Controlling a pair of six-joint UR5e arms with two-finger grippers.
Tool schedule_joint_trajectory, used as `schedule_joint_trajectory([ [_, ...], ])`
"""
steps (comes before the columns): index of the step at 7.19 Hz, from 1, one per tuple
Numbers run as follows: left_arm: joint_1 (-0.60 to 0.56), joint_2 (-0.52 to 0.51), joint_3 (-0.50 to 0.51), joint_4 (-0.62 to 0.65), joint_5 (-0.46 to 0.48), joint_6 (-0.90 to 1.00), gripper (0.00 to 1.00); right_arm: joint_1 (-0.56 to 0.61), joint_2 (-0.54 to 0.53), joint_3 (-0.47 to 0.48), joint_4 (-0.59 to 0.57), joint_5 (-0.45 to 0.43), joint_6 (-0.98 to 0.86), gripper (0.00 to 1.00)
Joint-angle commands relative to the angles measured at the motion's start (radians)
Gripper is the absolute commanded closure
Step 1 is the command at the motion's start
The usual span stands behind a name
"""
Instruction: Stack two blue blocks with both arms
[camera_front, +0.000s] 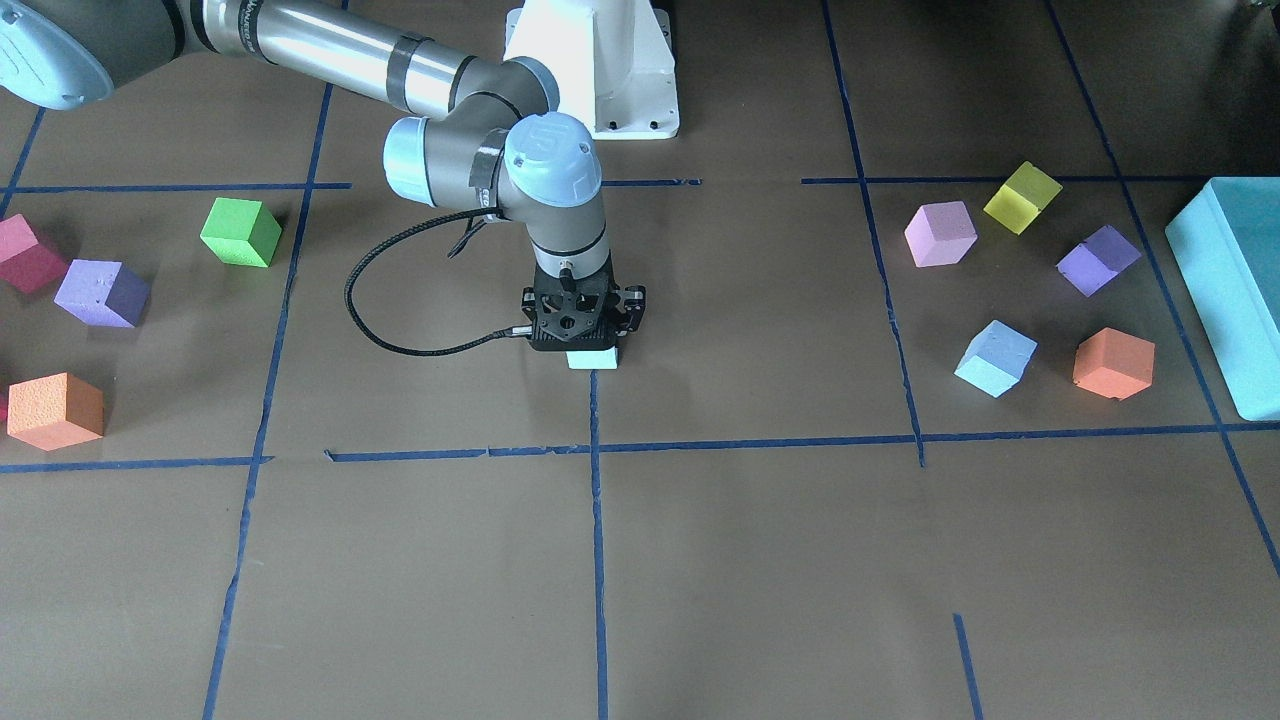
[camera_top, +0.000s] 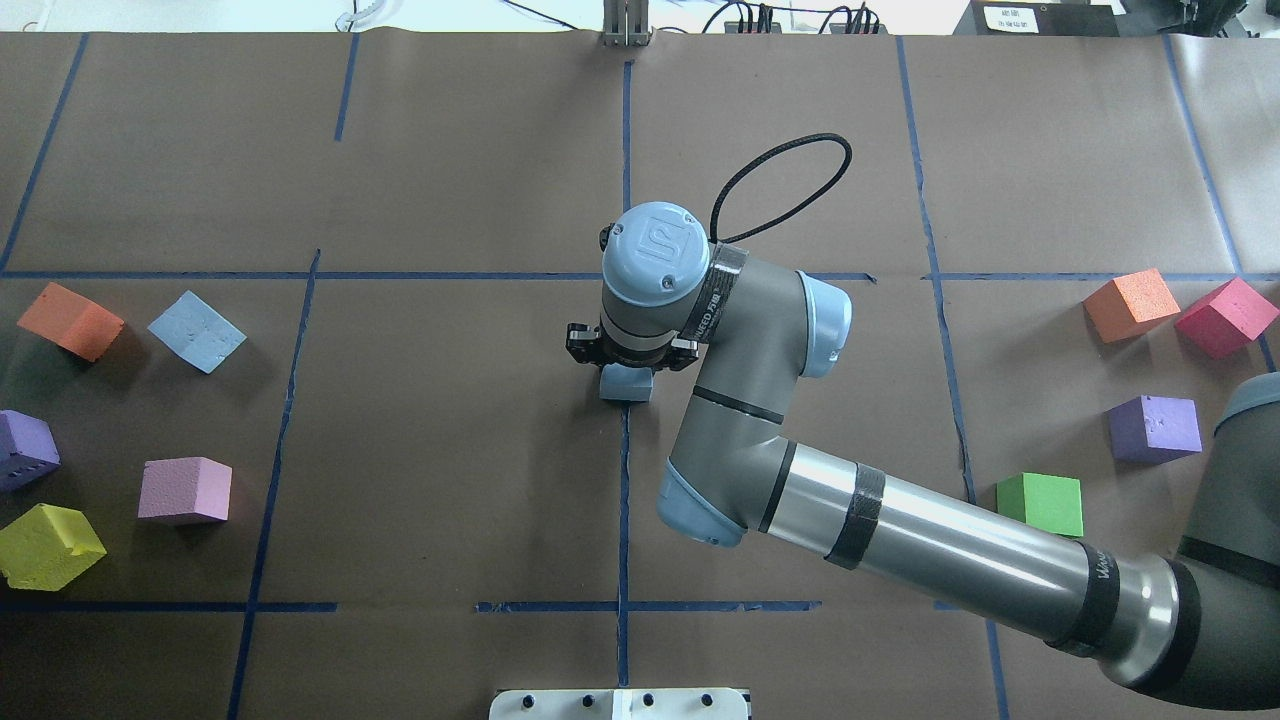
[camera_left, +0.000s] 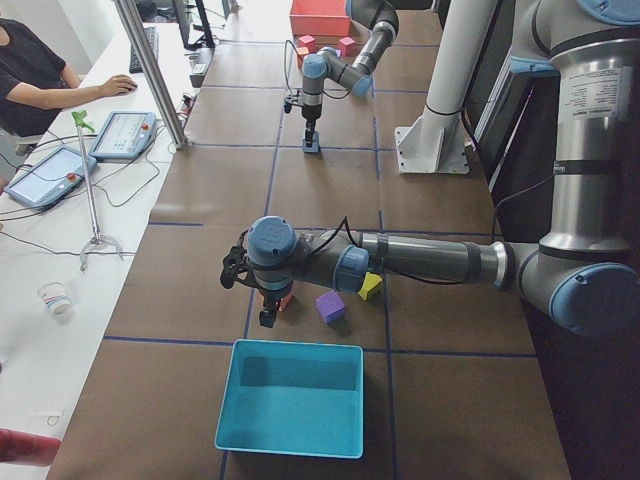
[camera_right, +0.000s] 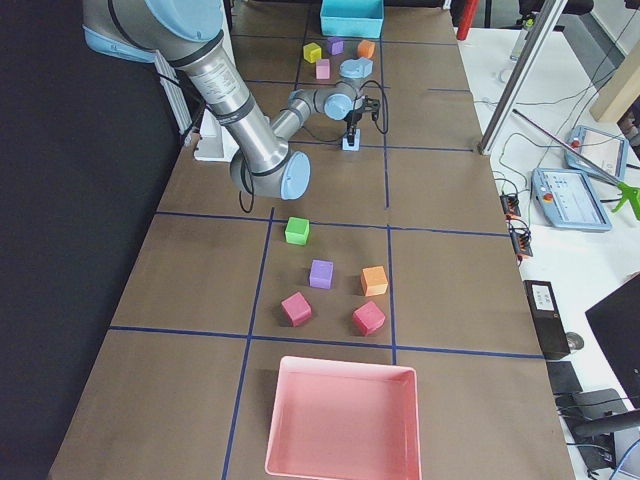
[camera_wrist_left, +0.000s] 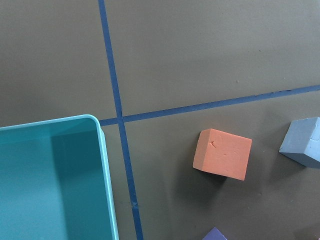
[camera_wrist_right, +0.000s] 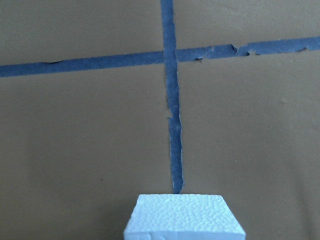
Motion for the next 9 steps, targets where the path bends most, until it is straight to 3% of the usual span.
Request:
schedule_joint_trajectory([
  [1, 0.001, 0.000, 0.001, 0.000, 0.001, 0.000, 0.00, -0.002, -0.003, -0.002, 0.000, -0.008, -0.009, 0.00],
  [3, 0.001, -0.002, 0.000, -0.002, 0.001, 0.002, 0.00, 0.004, 0.000, 0.027, 0.000, -0.005, -0.015, 0.00],
  [4, 0.001, 0.000, -0.005, -0.003, 0.001, 0.000, 0.00, 0.026, -0.028, 0.101, -0.005, -0.002, -0.016, 0.00],
  [7, 0.003, -0.002, -0.008, -0.002, -0.021, -0.006, 0.00, 0.137, -0.193, 0.435, -0.098, 0.027, -0.022, 0.00],
  [8, 0.028, -0.017, -0.026, -0.020, -0.015, -0.021, 0.00, 0.218, -0.289, 0.507, -0.103, 0.100, -0.111, 0.00],
  [9, 0.132, -0.043, -0.053, -0.031, 0.002, -0.018, 0.00, 0.316, -0.381, 0.532, -0.103, 0.191, -0.221, 0.00],
])
